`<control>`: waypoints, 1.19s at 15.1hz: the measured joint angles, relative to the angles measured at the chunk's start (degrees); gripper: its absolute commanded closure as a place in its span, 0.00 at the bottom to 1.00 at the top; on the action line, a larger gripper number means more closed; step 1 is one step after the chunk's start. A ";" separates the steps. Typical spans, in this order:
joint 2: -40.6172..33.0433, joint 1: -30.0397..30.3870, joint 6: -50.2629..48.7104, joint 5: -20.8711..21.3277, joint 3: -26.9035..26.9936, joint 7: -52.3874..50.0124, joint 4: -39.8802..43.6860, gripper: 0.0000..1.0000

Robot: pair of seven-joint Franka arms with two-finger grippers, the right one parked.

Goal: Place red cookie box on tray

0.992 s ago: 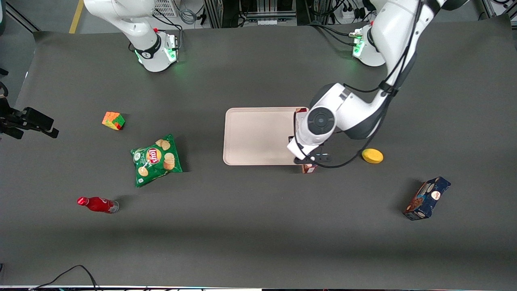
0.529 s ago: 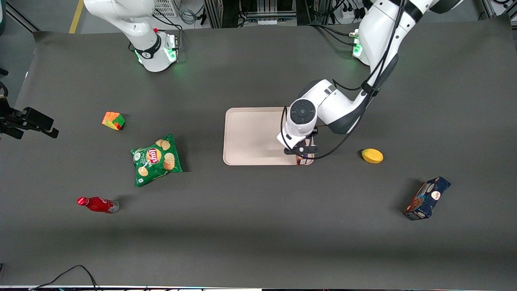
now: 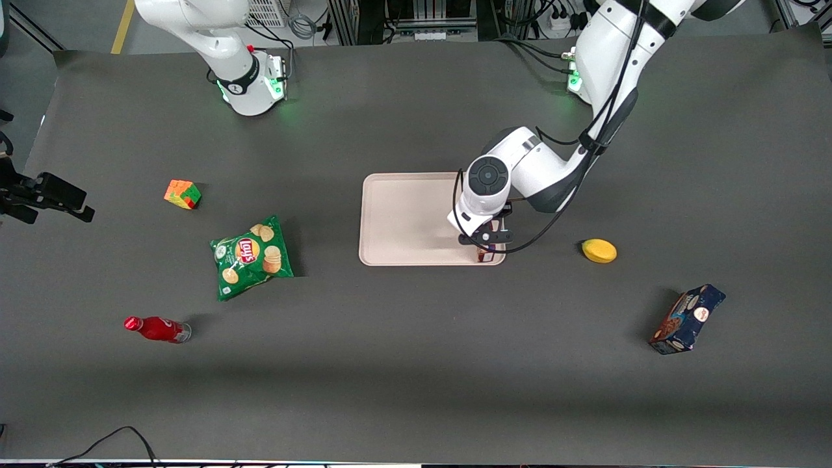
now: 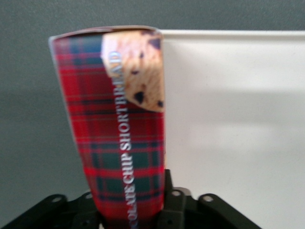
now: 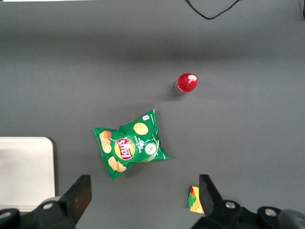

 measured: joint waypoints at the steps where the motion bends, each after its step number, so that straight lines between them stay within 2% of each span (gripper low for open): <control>1: -0.02 0.02 0.25 0.00 0.04 -0.17 -0.01 0.00; 8: -0.77 0.19 0.32 -0.04 0.05 -1.06 0.22 0.00; 11: -3.86 1.74 -4.42 -0.26 0.03 -0.78 2.74 0.00; 15: -8.55 5.29 -14.59 -3.98 0.83 7.29 9.95 0.00; 18: -12.31 7.56 -19.60 -5.38 4.29 14.56 13.13 0.00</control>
